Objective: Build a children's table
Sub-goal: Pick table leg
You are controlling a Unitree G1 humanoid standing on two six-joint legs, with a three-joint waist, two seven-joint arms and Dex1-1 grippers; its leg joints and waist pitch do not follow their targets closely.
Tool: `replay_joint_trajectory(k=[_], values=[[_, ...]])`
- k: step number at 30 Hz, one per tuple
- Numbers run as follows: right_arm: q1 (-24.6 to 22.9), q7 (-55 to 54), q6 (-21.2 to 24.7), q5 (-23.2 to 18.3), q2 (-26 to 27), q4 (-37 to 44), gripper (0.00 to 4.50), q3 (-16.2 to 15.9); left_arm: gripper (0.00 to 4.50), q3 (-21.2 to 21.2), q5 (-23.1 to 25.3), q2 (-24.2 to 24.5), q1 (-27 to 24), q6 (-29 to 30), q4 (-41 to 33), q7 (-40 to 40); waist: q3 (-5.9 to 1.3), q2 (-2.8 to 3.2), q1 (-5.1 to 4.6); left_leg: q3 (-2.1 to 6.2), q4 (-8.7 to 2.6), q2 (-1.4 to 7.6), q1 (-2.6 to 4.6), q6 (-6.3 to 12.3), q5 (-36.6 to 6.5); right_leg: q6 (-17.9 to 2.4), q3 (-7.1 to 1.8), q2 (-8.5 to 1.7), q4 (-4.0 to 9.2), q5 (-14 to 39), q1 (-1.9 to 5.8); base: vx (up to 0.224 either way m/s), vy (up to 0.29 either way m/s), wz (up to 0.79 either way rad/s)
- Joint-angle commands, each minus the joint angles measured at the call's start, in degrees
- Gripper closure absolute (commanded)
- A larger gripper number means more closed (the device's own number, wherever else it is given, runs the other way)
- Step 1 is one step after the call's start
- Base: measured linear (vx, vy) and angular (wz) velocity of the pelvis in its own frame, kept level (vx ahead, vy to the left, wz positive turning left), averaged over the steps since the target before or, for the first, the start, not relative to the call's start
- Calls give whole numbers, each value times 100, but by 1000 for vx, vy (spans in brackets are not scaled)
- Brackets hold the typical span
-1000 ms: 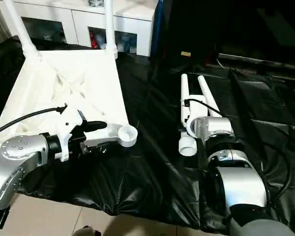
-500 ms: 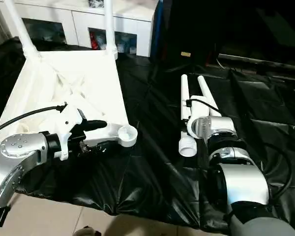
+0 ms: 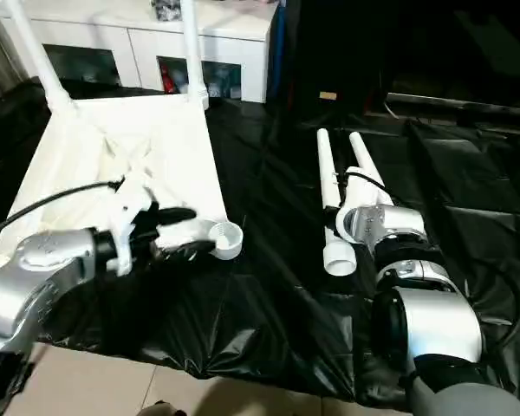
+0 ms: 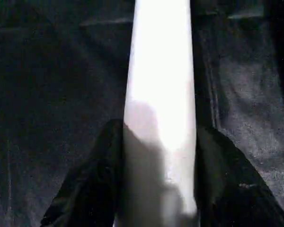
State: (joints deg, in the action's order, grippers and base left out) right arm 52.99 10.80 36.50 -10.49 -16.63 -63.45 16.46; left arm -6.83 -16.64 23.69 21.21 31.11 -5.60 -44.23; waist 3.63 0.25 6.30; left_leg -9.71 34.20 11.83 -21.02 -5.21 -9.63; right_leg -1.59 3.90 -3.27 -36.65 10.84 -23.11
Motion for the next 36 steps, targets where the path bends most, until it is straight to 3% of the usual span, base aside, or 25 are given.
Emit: replay_joint_trajectory(k=[1,3,5,6,7,12,15,16,17,18,19,26,33,36], values=[[-56,204,-157,-251,-17,259,268,201,63,207,-102,-152,182,10,115,270,-416,41,-8,1,-325,48,55,-207,-1461,-812,-248,-379,533,1582,281,0,0,0],[-198,664,-392,-506,68,631,268,302,63,511,-293,-516,379,242,254,716,-432,51,-6,-6,-318,47,37,-156,-1380,-856,-245,-366,514,1394,298,0,0,0],[-302,927,-611,-647,132,850,268,345,63,636,-419,-683,463,354,320,868,-450,22,11,-3,-312,48,23,-79,-1251,-896,-240,-383,507,1277,316,0,0,0],[-549,1511,-932,-897,277,1376,268,342,63,870,-690,-1001,648,609,471,1134,-455,-20,12,-7,-307,46,5,-21,-1122,-922,-241,-383,489,1167,330,0,0,0],[-549,1511,-932,-897,277,1376,268,342,63,870,-690,-1001,648,609,471,1134,-453,-8,24,-16,-297,46,9,14,-1088,-921,-247,-383,494,1121,325,0,0,0],[-1299,2989,-379,-1798,746,3340,268,-88,63,1511,-1325,-1786,1194,972,1211,1816,-455,-50,51,-6,-303,50,-5,309,-792,-948,-240,-368,503,904,356,0,0,0],[-1581,3437,-100,-2191,883,4060,268,-321,63,1762,-1511,-2017,1400,1055,1486,2022,-465,-52,48,22,-329,90,-3,319,-782,-952,-236,-402,504,959,343,0,0,0],[-1644,3551,-50,-2284,916,4209,268,-382,63,1843,-1604,-2084,1464,1091,1529,2067,-466,-106,56,5,-326,85,9,321,-770,-948,-232,-392,523,981,342,0,0,0],[-1715,3708,-11,-2395,961,4376,268,-468,63,1924,-1724,-2157,1543,1126,1564,2089,-459,-123,78,-1,-326,92,13,326,-775,-961,-243,-414,530,1023,335,0,0,0],[-1715,3708,-11,-2395,961,4376,268,-468,63,1924,-1724,-2157,1543,1126,1564,2089,-465,-81,99,19,-336,103,9,280,-760,-940,-238,-431,519,1083,333,0,0,0],[-1783,3884,76,-2489,989,4559,268,-583,63,2088,-1978,-2264,1647,1276,1583,2168,-454,-127,94,8,-340,104,14,246,-787,-921,-238,-426,535,1134,321,0,0,0],[-2087,4097,377,-2630,967,5199,268,-916,63,2481,-2601,-2514,1879,1581,1505,2378,-440,-137,217,14,-349,112,19,161,-784,-794,-257,-451,539,1185,311,0,0,0],[-2105,4036,301,-2505,974,5247,268,-1052,63,2530,-2730,-2530,1839,1710,1286,2472,-422,-153,212,29,-377,109,10,43,-930,-627,-256,-458,574,1446,307,0,0,0],[-2119,3840,200,-2363,1012,5289,268,-1123,63,2680,-3144,-2625,1815,1842,1036,2429,-424,-151,214,29,-373,108,1,31,-868,-635,-260,-463,563,1355,314,0,0,0]])
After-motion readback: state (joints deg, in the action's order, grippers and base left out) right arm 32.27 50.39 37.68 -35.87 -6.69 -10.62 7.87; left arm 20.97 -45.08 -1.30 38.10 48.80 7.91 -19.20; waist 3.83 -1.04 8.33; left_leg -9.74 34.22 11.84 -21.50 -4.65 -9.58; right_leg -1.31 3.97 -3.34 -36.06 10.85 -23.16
